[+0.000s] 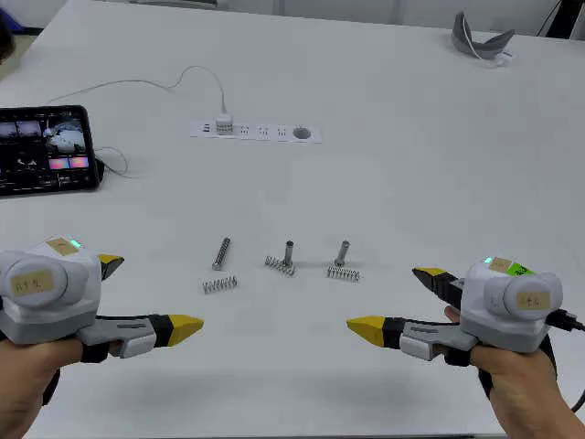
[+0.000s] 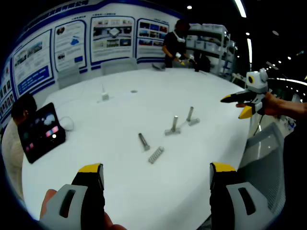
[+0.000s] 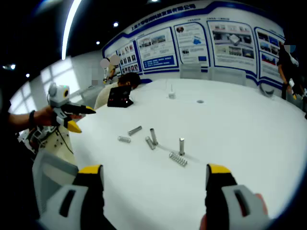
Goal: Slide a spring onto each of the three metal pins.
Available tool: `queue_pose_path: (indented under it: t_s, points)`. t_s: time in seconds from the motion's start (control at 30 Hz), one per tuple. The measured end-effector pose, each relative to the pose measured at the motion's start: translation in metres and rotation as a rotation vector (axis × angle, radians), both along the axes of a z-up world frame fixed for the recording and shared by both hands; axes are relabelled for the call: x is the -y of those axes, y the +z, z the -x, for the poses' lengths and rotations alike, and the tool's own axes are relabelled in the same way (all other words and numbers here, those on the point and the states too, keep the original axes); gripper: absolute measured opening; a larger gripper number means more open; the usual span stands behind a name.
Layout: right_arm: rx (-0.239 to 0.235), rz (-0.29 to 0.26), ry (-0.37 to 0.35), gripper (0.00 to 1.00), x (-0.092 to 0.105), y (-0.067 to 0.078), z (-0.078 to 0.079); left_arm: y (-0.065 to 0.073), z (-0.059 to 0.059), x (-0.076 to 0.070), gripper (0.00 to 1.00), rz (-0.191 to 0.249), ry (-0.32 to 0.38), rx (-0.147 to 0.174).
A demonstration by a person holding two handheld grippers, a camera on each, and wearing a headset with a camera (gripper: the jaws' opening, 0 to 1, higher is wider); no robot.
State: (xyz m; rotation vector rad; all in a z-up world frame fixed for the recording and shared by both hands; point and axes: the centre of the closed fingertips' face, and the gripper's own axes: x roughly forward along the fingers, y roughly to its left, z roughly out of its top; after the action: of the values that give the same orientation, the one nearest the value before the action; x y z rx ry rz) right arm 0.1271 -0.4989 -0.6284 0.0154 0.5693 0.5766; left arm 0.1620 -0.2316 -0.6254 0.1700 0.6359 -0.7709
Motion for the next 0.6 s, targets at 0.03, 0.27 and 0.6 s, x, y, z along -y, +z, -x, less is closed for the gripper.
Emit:
queue_pose_path:
  t_s: [0.03, 0.27, 0.6]
  points:
    - [0.0, -0.001, -0.001, 0.89, 0.0, 0.0001, -0.0002, 0.0005, -0.0006, -0.0005, 0.93, 0.002, 0.002, 0.001]
    - [0.0, 0.0, 0.008, 0.9, -0.0018, 0.0005, -0.0014, 0.0018, -0.0042, -0.0037, 0.93, 0.006, 0.008, 0.004]
    - [0.003, -0.018, 0.022, 0.91, -0.0077, 0.0033, -0.002, -0.0014, -0.0081, -0.0046, 0.92, 0.004, 0.007, -0.006]
